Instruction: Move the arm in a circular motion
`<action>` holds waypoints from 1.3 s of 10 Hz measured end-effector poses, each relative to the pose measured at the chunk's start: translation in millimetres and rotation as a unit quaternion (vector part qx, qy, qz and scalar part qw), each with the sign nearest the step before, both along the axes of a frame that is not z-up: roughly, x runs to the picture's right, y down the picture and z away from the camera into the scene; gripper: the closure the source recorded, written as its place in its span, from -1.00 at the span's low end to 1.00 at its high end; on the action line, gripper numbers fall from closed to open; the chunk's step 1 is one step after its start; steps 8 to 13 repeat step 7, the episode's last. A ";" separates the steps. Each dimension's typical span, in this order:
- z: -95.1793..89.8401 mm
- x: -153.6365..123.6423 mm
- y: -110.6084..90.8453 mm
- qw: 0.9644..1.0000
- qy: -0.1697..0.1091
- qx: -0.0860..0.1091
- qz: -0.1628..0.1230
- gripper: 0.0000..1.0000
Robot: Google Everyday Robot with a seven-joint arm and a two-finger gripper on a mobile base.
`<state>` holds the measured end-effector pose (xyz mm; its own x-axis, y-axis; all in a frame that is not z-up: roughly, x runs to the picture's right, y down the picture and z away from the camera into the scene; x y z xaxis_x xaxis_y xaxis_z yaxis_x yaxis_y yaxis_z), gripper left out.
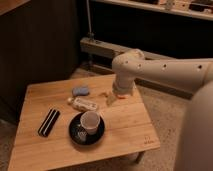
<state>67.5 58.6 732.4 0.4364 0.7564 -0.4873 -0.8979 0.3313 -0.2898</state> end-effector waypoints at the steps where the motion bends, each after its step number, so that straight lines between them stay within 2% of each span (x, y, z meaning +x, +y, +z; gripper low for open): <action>1: -16.6 -17.2 17.8 1.000 0.000 -0.004 -0.009 -0.60; 3: -38.6 -58.1 44.3 0.999 -0.017 -0.016 -0.029 -0.60; 4: -46.5 -83.1 55.7 0.998 -0.034 -0.025 -0.045 -0.60; 6: -52.0 -124.8 65.2 0.995 -0.066 -0.038 -0.068 -0.60; 13: -52.3 -123.9 65.5 0.995 -0.066 -0.040 -0.068 -0.60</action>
